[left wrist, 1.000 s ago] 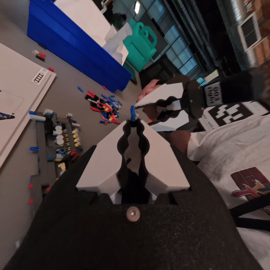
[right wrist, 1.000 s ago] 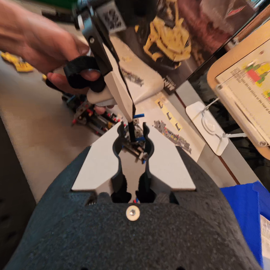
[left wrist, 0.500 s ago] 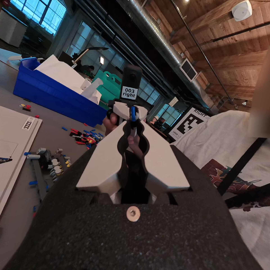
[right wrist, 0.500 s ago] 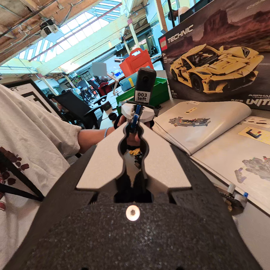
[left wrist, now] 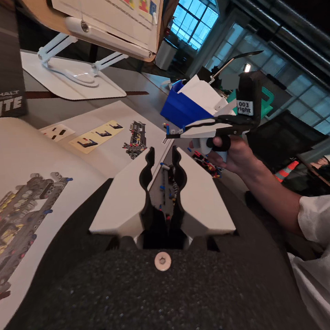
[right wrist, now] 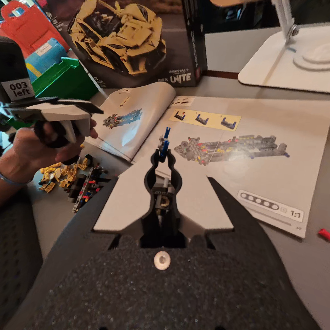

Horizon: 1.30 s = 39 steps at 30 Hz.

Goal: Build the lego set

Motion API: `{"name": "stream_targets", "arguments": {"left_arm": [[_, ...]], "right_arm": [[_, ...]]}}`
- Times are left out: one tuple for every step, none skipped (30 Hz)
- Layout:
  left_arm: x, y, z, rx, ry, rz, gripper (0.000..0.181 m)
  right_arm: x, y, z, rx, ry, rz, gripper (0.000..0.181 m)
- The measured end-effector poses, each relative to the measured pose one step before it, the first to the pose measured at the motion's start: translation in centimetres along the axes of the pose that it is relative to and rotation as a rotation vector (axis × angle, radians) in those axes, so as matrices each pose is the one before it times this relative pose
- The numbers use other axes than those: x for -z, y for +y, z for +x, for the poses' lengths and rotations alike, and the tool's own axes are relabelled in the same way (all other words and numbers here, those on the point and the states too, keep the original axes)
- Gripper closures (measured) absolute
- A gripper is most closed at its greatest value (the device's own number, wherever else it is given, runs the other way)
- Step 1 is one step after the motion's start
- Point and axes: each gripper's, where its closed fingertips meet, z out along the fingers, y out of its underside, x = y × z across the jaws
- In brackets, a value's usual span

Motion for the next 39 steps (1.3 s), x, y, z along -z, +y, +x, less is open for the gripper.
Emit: {"name": "stream_targets", "arguments": {"left_arm": [[0.006,0.098,-0.321,0.0175,-0.0095,-0.0028,0.163],[-0.054,0.128,-0.182,0.0231,-0.0035,-0.0048,0.163],[-0.074,0.048,0.089,0.0180,0.0103,0.0027,0.163],[-0.104,0.051,0.120,0.0099,0.0104,0.0038,0.162],[-0.144,0.188,0.001,0.0018,0.0025,-0.0048,0.162],[-0.165,0.303,0.008,-0.0062,0.0029,-0.0120,0.162],[-0.188,0.375,-0.058,-0.0100,-0.0013,-0.0163,0.162],[-0.193,0.412,-0.159,-0.0131,-0.0098,-0.0197,0.162],[-0.159,0.336,-0.168,-0.0183,-0.0123,-0.0154,0.162],[-0.099,0.188,-0.103,-0.0212,-0.0121,-0.0075,0.162],[-0.060,0.114,-0.022,-0.0217,-0.0087,-0.0064,0.163],[-0.024,0.075,0.063,-0.0204,-0.0049,-0.0076,0.163],[-0.004,0.030,0.132,-0.0201,-0.0033,-0.0068,0.163],[0.006,-0.042,0.159,-0.0222,-0.0038,-0.0019,0.163],[0.021,-0.111,0.183,-0.0242,-0.0043,0.0043,0.163],[-0.014,-0.097,0.254,-0.0221,0.0007,0.0049,0.163],[-0.045,-0.041,0.389,-0.0175,0.0092,0.0022,0.163],[-0.080,-0.004,0.437,-0.0130,0.0126,-0.0013,0.163],[-0.093,0.017,0.435,-0.0109,0.0121,-0.0030,0.163],[-0.090,-0.014,0.490,-0.0133,0.0143,-0.0019,0.163],[-0.076,-0.064,0.566,-0.0179,0.0162,0.0013,0.163],[-0.045,-0.159,0.698,-0.0252,0.0204,0.0057,0.163],[-0.013,-0.221,0.990,-0.0310,0.0366,0.0099,0.164],[-0.035,-0.207,1.380,-0.0244,0.0614,0.0081,0.167],[-0.107,-0.128,1.697,-0.0077,0.0812,-0.0004,0.167],[-0.226,-0.002,1.761,0.0046,0.0849,-0.0125,0.163],[-0.335,0.139,1.611,0.0023,0.0709,-0.0233,0.159],[-0.425,0.373,1.495,-0.0074,0.0605,-0.0348,0.156],[-0.512,0.666,1.389,-0.0186,0.0513,-0.0500,0.152],[-0.574,0.746,0.818,-0.0299,0.0124,-0.0578,0.151],[-0.596,0.544,0.163,-0.0310,-0.0296,-0.0468,0.151],[-0.587,0.489,0.375,-0.0290,-0.0145,-0.0395,0.151],[-0.609,0.560,0.772,-0.0191,0.0154,-0.0399,0.152],[-0.667,0.632,0.710,-0.0083,0.0188,-0.0443,0.153],[-0.714,0.650,0.549,-0.0063,0.0123,-0.0451,0.154],[-0.759,0.606,0.550,-0.0120,0.0111,-0.0414,0.154],[-0.784,0.663,0.540,-0.0201,0.0089,-0.0431,0.156],[-0.803,0.662,0.508,-0.0285,0.0045,-0.0429,0.158],[-0.801,0.578,0.366,-0.0329,-0.0056,-0.0389,0.158]], "right_arm": [[0.101,0.328,0.032,0.0069,-0.0021,-0.0110,0.173],[0.158,0.209,0.371,0.0207,0.0250,-0.0045,0.173],[0.171,0.168,0.310,0.0209,0.0213,-0.0031,0.173],[0.182,0.040,0.176,0.0081,0.0129,0.0064,0.173],[0.181,-0.092,0.055,-0.0030,0.0046,0.0176,0.173],[0.105,0.068,0.181,-0.0145,0.0086,0.0067,0.173],[0.047,0.169,0.209,-0.0163,0.0052,-0.0011,0.173],[0.070,0.000,0.038,-0.0089,-0.0076,0.0096,0.173],[0.121,-0.123,0.055,-0.0109,-0.0083,0.0127,0.173],[0.180,-0.201,0.131,-0.0173,-0.0037,0.0133,0.173],[0.204,-0.357,0.046,-0.0198,-0.0080,0.0225,0.173],[0.186,-0.341,-0.074,-0.0213,-0.0147,0.0214,0.173],[0.108,-0.173,0.028,-0.0173,-0.0077,0.0117,0.173],[0.029,0.002,0.132,-0.0077,-0.0005,0.0040,0.173],[-0.025,0.172,0.052,-0.0011,-0.0031,-0.0061,0.173],[-0.026,0.077,-0.036,-0.0004,-0.0054,-0.0012,0.173],[0.018,-0.091,-0.209,-0.0013,-0.0109,0.0076,0.173],[0.018,-0.157,-0.426,-0.0006,-0.0204,0.0090,0.173],[0.007,-0.153,-0.521,0.0057,-0.0247,0.0087,0.173],[-0.004,-0.055,-0.307,0.0086,-0.0109,0.0041,0.173],[-0.016,0.073,-0.205,0.0114,-0.0054,-0.0025,0.173],[-0.052,0.097,-0.419,0.0178,-0.0211,-0.0031,0.173],[-0.089,0.141,-0.677,0.0180,-0.0377,-0.0059,0.173],[-0.086,0.188,-0.787,0.0205,-0.0434,-0.0107,0.173],[-0.027,0.271,-1.128,0.0396,-0.0577,-0.0177,0.173],[0.062,0.486,-1.607,0.0518,-0.0798,-0.0305,0.173],[0.172,0.660,-1.703,0.0338,-0.0753,-0.0397,0.173],[0.252,0.744,-1.327,0.0187,-0.0418,-0.0405,0.173],[0.346,0.951,-1.169,0.0281,-0.0217,-0.0435,0.173],[0.475,1.294,-1.088,0.0404,-0.0089,-0.0534,0.173],[0.526,1.409,-1.015,0.0336,0.0005,-0.0555,0.173],[0.444,1.470,-1.107,0.0156,-0.0097,-0.0536,0.173],[0.229,1.660,-1.032,0.0010,-0.0140,-0.0616,0.173],[0.108,1.522,-0.606,0.0043,0.0064,-0.0546,0.173],[0.040,1.121,-0.485,0.0158,0.0094,-0.0275,0.173],[0.030,0.844,-0.440,0.0173,0.0043,-0.0112,0.173],[0.027,0.820,-0.057,0.0060,0.0201,-0.0179,0.173],[0.043,0.885,0.069,0.0040,0.0255,-0.0332,0.173],[0.006,0.775,0.102,0.0110,0.0288,-0.0323,0.173]]}}
